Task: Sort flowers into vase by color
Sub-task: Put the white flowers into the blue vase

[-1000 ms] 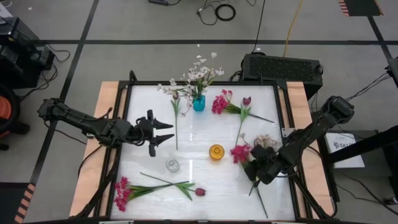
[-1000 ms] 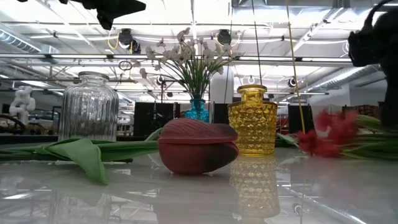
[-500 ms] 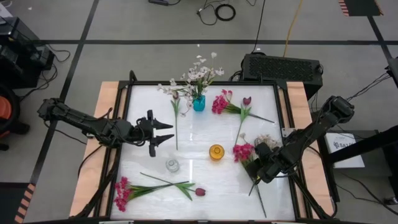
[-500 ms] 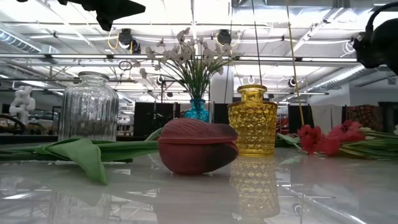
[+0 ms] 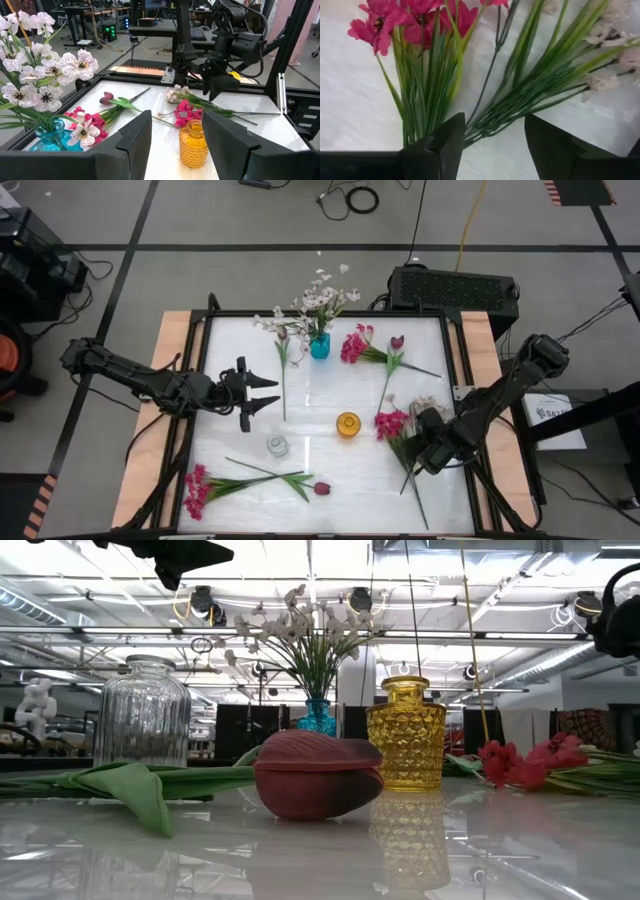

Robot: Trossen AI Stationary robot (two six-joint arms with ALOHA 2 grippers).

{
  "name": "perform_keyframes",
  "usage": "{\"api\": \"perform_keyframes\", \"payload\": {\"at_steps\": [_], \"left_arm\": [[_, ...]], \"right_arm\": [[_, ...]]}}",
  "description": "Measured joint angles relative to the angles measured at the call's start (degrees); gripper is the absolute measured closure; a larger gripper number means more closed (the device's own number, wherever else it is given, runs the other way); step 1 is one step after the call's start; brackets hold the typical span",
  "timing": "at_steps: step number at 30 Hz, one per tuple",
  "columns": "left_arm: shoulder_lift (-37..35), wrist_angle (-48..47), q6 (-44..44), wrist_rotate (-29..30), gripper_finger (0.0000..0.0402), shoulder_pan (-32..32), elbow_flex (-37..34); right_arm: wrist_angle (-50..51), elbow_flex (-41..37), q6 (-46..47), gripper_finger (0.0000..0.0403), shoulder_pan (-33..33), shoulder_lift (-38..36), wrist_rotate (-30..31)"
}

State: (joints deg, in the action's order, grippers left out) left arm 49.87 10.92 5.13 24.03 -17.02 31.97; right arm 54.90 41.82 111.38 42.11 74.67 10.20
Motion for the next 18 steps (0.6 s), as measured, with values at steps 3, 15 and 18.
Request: {"api": "perform_keyframes", "payload": {"at_steps": [3,15,18], "left_arm": [[0.00,0.00,0.00,0.02,0.0222,0.00,0.00],[0.00,-0.32,0.00,0.02,0.0222,0.00,0.00],[-0.01,-0.35,0.00,0.03,0.0222,0.00,0.00]], "right_arm": [[2.07,0.00,3.36,0.0204,0.02,0.33,-0.26],[3.92,-0.02,6.61,0.0205,-0.09,5.44,-3.05],[2.33,-0.04,5.52,0.0213,-0.16,6.50,-3.10]]}}
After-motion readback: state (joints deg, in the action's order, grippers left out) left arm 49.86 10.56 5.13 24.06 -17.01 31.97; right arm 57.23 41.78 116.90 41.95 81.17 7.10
